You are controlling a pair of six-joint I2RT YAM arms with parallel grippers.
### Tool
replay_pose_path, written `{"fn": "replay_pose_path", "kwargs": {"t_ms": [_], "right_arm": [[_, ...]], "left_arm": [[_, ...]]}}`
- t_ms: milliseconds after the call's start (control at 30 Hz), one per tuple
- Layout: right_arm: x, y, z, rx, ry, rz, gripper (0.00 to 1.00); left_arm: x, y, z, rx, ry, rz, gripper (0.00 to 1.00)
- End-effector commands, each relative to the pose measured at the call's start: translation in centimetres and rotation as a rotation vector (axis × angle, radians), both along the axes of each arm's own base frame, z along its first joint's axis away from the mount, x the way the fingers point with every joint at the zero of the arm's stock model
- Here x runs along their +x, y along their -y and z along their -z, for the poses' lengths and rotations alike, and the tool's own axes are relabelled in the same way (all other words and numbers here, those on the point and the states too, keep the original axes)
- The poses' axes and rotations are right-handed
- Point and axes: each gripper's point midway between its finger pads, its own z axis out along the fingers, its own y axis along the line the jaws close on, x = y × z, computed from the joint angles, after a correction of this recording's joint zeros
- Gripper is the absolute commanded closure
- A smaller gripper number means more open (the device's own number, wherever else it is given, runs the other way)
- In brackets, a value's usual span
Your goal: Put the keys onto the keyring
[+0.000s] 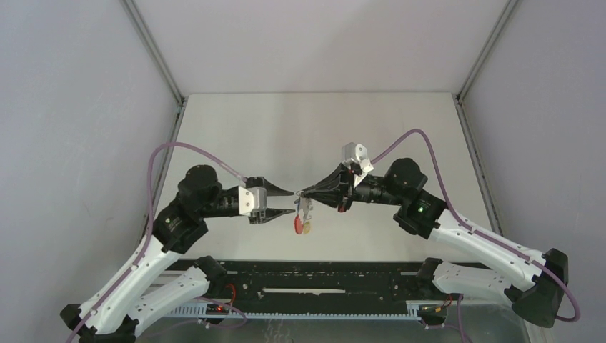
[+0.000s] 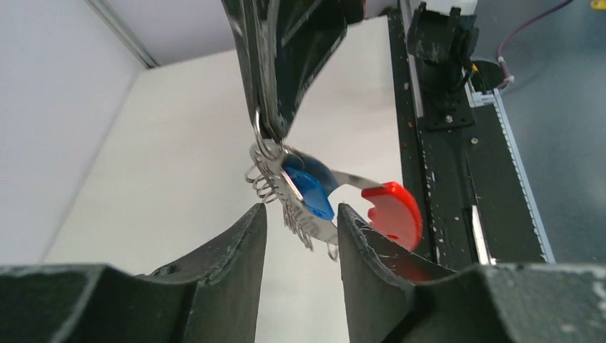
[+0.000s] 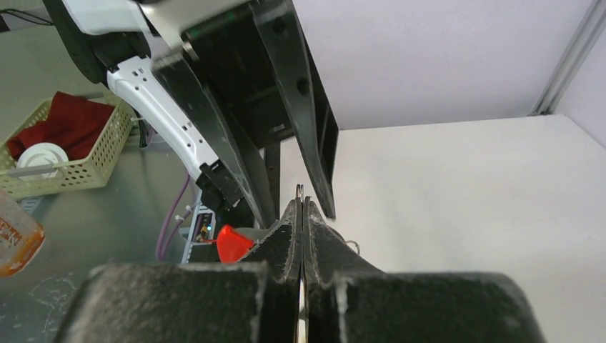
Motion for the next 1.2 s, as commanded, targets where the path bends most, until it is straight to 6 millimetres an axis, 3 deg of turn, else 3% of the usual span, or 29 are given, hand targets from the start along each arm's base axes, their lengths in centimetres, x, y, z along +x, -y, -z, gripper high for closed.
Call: {"fn": "replay_pose_path", "kwargs": {"t_ms": [0, 133, 267, 333, 467, 533, 967, 1033, 1167], "right_arm": [[-0.3, 0.1, -2.9, 0.098, 0.035, -0.013, 1.0], [-0.3, -0.2, -2.9, 0.103, 0.023, -0.029, 1.0], [-0.3, -0.4, -2.4, 0.091, 0.01, -0.034, 1.0], [-0.2, -0.4, -2.3, 0.087, 0.009, -0.033, 1.0], [-0.2, -0.4, -2.3, 0.087, 0.009, -0.034, 1.0], [-0.2, -0.4, -2.2, 0.082, 0.006, -0.032, 1.0], [0.2, -0.4, -1.6, 0.062, -0.002, -0.01, 1.0], [0.4, -0.2, -1.8, 0.066, 0.003, 0.002, 1.0], [1.4, 0.4, -1.7, 0.056, 0.0, 0.058, 1.0]], "left_arm": [[0.1, 0.2, 1.9, 0.035, -0.042, 0.008, 0.53], [0.3, 0.7, 1.9, 0.025, -0.054, 0.015, 0.52], [0.7, 1.0, 0.3, -0.028, -0.037, -0.003, 0.56], [0.6, 1.1, -0.5, -0.057, -0.019, 0.01, 0.63], [0.3, 1.2, -1.2, -0.078, 0.003, 0.027, 0.88], [0.2, 1.1, -1.3, -0.08, 0.027, 0.031, 0.95], [-0.8, 1.0, -2.6, -0.117, 0.049, 0.072, 1.0], [-0.8, 0.9, -1.9, -0.093, 0.05, 0.069, 0.95], [0.1, 0.5, -1.1, -0.072, 0.052, 0.005, 0.48]]}}
